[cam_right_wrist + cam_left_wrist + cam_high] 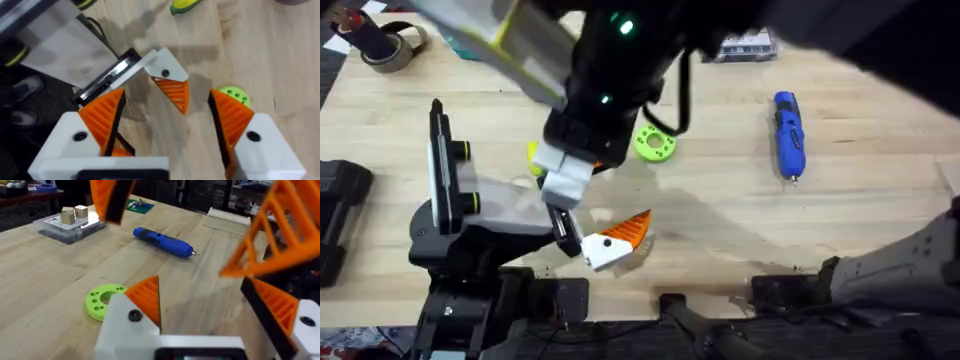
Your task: Pick up the gripper from the table and insert it into the empty holder that is missing its gripper. Then pick up a screw, insert it into the mounting hole, and use the screwdriver to tighten it. Finally, clean up the table by picking up the vegetable and placing it into the bucket.
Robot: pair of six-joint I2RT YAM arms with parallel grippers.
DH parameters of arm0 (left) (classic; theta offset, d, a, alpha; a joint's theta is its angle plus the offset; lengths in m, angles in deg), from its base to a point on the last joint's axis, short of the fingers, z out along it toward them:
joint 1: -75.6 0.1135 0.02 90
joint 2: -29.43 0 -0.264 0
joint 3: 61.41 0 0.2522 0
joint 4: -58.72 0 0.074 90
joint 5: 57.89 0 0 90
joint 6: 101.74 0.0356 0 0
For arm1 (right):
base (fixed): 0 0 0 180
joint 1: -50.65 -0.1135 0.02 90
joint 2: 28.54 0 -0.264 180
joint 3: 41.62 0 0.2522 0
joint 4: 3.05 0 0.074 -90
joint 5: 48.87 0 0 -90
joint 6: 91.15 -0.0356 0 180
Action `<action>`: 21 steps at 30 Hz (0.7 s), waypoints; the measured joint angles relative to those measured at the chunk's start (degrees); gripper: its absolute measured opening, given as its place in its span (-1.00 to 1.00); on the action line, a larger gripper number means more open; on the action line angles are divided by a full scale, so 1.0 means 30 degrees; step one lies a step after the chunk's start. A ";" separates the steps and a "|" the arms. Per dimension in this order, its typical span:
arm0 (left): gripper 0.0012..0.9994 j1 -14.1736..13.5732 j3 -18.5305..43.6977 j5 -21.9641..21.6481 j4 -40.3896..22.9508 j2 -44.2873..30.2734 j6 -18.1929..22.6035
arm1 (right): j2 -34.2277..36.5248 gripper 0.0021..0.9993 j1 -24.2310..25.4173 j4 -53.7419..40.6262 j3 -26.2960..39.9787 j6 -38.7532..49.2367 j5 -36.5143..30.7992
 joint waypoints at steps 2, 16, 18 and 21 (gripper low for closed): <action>0.98 0.0000 0.0000 0.0007 0.0000 0.0000 0.0000 | -0.0200 0.99 0.0388 -0.0014 0.0000 0.0000 0.0051; 0.98 0.0000 0.0000 0.0007 0.0000 0.0000 0.0000 | -0.0252 0.99 0.2766 -0.0756 -0.0454 -0.0379 0.1254; 0.98 0.0000 0.0000 0.0007 0.0000 0.0000 0.0000 | -0.0311 0.99 0.3162 -0.0727 -0.1069 -0.0612 0.1356; 0.98 0.0000 0.0000 0.0007 0.0000 0.0000 0.0000 | -0.0667 0.99 0.3877 -0.0289 -0.2297 -0.0971 0.1449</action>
